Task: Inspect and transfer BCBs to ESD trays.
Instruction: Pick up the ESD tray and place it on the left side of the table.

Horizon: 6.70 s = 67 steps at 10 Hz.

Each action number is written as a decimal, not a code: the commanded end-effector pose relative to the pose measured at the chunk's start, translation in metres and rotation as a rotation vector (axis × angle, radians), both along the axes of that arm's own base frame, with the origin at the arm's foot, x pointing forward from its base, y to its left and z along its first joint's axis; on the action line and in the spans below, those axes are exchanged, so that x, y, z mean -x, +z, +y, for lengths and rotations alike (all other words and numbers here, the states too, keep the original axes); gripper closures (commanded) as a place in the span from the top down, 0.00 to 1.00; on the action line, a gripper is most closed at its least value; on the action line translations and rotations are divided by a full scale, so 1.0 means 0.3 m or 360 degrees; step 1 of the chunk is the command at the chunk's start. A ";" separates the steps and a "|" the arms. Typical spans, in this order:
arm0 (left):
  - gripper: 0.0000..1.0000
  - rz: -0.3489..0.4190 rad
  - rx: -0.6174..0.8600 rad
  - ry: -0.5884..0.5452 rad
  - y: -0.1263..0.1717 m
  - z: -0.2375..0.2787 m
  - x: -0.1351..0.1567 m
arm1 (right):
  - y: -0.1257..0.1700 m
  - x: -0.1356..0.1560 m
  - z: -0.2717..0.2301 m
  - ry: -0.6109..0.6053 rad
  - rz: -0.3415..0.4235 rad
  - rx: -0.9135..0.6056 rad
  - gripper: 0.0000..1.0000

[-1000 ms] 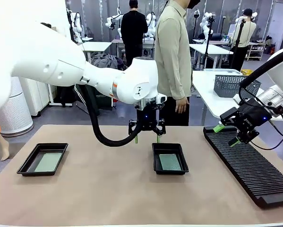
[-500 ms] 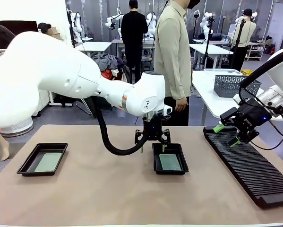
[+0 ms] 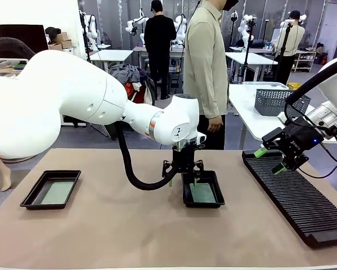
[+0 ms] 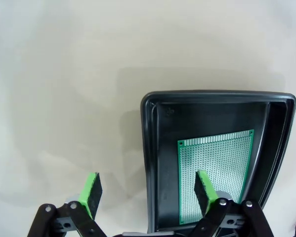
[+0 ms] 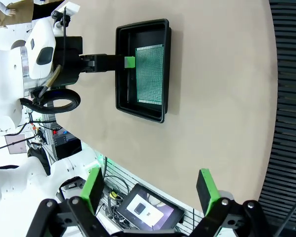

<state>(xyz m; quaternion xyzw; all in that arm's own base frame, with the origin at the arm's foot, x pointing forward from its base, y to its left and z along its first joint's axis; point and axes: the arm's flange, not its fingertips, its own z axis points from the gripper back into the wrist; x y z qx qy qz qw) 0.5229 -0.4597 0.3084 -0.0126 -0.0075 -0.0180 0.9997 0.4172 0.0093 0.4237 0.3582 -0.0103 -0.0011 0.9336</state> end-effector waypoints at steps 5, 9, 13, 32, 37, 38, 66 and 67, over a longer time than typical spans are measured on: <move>1.00 0.0000 0.0000 0.0000 0.000 0.000 0.000 | 0.006 0.004 0.000 -0.0024 0.0026 0.0019 1.00; 0.89 -0.0024 0.0004 -0.0002 0.002 -0.005 -0.001 | 0.006 0.004 0.000 -0.0024 0.0026 0.0019 1.00; 0.68 -0.0012 -0.0015 0.0027 0.001 0.002 0.004 | 0.006 0.004 0.000 -0.0024 0.0026 0.0019 1.00; 0.00 0.0001 0.0040 0.0068 0.002 0.026 0.023 | 0.006 0.004 0.000 -0.0024 0.0026 0.0019 1.00; 0.03 -0.0003 0.0015 0.0006 0.002 -0.007 0.002 | 0.006 0.004 0.000 -0.0024 0.0026 0.0019 1.00; 0.03 -0.0013 0.0061 0.0002 0.009 0.019 0.002 | 0.006 0.004 0.000 -0.0024 0.0026 0.0019 1.00; 0.03 -0.0116 0.0598 -0.0062 0.093 1.098 0.100 | 0.006 0.004 0.000 -0.0024 0.0026 0.0019 1.00; 0.03 -0.0109 0.0587 -0.0055 0.082 1.137 0.103 | 0.006 0.004 0.000 -0.0024 0.0026 0.0019 1.00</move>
